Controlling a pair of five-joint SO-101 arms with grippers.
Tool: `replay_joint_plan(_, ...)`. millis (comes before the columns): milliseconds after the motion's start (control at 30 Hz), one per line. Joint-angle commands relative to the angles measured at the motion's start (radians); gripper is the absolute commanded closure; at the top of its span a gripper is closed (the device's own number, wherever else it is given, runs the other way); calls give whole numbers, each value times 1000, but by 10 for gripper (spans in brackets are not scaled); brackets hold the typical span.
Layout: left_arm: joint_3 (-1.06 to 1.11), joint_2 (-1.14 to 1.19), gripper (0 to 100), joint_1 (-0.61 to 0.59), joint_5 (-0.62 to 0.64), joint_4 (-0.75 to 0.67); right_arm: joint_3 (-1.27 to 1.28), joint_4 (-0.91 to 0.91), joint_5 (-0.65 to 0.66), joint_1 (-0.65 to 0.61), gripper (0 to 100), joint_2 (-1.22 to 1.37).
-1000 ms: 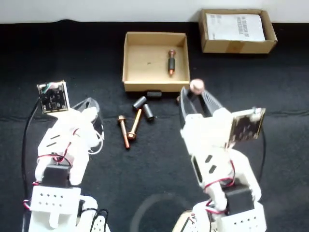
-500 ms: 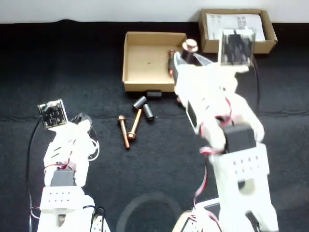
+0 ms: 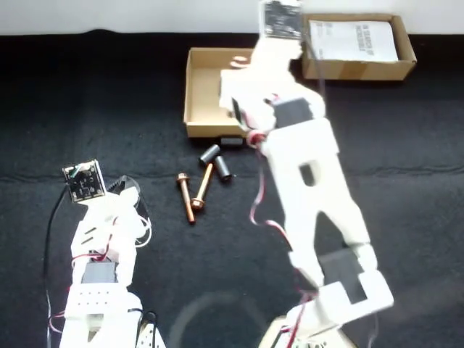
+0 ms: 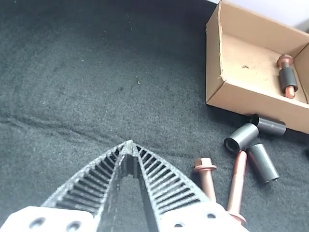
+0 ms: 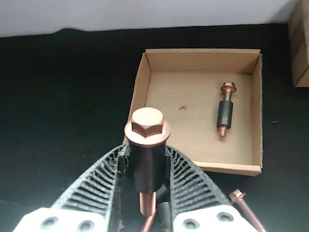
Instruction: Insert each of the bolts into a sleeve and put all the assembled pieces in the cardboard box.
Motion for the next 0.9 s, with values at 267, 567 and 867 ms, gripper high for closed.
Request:
replay_joint_plan(267, 21, -10, 991, -15, -2, 14, -506, 150, 215, -1, 986, 366)
replay_joint_plan(567, 22, -12, 991, -16, -2, 28, -776, 90, 354, 68, 986, 619)
replay_joint_plan(867, 22, -12, 991, -45, -3, 25, -845, -87, 428, 87, 986, 898)
